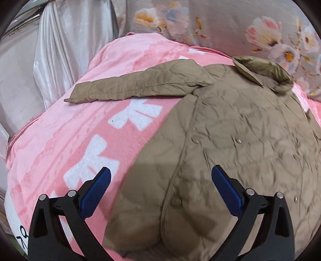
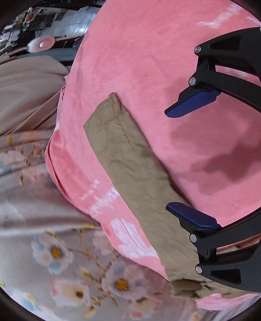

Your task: Fold large clothes

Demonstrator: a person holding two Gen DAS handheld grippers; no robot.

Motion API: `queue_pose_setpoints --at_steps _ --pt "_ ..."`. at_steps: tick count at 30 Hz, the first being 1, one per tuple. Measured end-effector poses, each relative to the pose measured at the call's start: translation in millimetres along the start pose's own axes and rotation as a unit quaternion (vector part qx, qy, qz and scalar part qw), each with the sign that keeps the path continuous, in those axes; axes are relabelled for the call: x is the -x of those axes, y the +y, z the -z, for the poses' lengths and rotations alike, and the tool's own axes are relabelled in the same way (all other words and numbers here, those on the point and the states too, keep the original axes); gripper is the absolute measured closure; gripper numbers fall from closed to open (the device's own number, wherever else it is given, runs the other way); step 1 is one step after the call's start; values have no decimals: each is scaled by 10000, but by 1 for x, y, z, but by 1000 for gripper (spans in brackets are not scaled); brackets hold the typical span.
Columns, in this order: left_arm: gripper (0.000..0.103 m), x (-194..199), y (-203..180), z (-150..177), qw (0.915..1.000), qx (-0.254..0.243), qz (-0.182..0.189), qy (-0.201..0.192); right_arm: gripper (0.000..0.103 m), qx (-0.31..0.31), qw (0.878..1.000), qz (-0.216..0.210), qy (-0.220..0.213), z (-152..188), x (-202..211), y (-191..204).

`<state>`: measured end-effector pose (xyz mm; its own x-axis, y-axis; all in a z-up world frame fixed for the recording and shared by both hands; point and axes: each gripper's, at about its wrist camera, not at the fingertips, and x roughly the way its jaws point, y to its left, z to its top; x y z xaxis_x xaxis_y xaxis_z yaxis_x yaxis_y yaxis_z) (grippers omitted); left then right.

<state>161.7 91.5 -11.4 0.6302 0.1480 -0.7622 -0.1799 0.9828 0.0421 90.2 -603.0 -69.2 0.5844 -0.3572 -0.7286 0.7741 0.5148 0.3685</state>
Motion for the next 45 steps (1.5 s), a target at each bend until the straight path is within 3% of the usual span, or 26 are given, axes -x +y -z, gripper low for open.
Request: queue_pose_setpoints --at_steps 5,7,9,11,15,17,21,24,26,27,28,31,33,35,39,43,45 --pt "5 -21 -1 -8 9997 181 45 183 19 -392 9991 9 159 -15 -41 -5" --pt "5 -28 -3 -9 9996 191 36 225 26 -520 9986 60 -8 -17 -45 -4" --pt "5 -33 -7 -11 9996 156 33 238 65 -555 9985 15 -27 -19 -48 2" --pt "5 -35 -10 -12 9996 131 53 233 93 -606 9980 -171 21 -27 -50 13" --pt "5 -35 -14 -17 9998 119 99 158 97 -213 9950 -854 -467 -38 -12 68" --pt "5 -33 -14 -19 9998 140 106 95 97 364 9866 -1454 -649 -34 22 120" --pt "5 -31 -14 -25 9996 255 141 14 97 2009 9488 -2340 -689 13 84 236" --pt "5 -29 -10 -31 9987 406 306 -17 97 3022 9094 -2833 -376 75 110 307" --pt "5 -28 -7 -34 9982 458 396 -27 97 3572 8782 -3180 53 129 118 348" --pt "5 -27 -5 -35 9978 486 444 -44 97 3750 8681 -3248 194 148 118 359" --pt "5 -26 -3 -37 9975 513 492 -58 97 4097 8496 -3296 405 181 118 378" --pt "5 -26 4 -42 9965 554 627 -79 96 4739 8163 -3194 841 251 109 403" --pt "5 -28 9 -47 9957 602 700 -49 90 5063 8025 -2951 1125 291 97 411" --pt "5 -29 12 -50 9942 722 799 -47 84 5263 7979 -2706 1149 317 93 402" --pt "5 -36 11 -60 9856 957 1388 142 44 5222 7945 -2875 1162 317 113 381" --pt "5 -39 -7 -69 9773 943 1871 312 42 4830 8052 -3217 1224 293 139 349" --pt "5 -38 -18 -71 9725 891 2123 359 42 4564 8190 -3238 1269 277 141 329"
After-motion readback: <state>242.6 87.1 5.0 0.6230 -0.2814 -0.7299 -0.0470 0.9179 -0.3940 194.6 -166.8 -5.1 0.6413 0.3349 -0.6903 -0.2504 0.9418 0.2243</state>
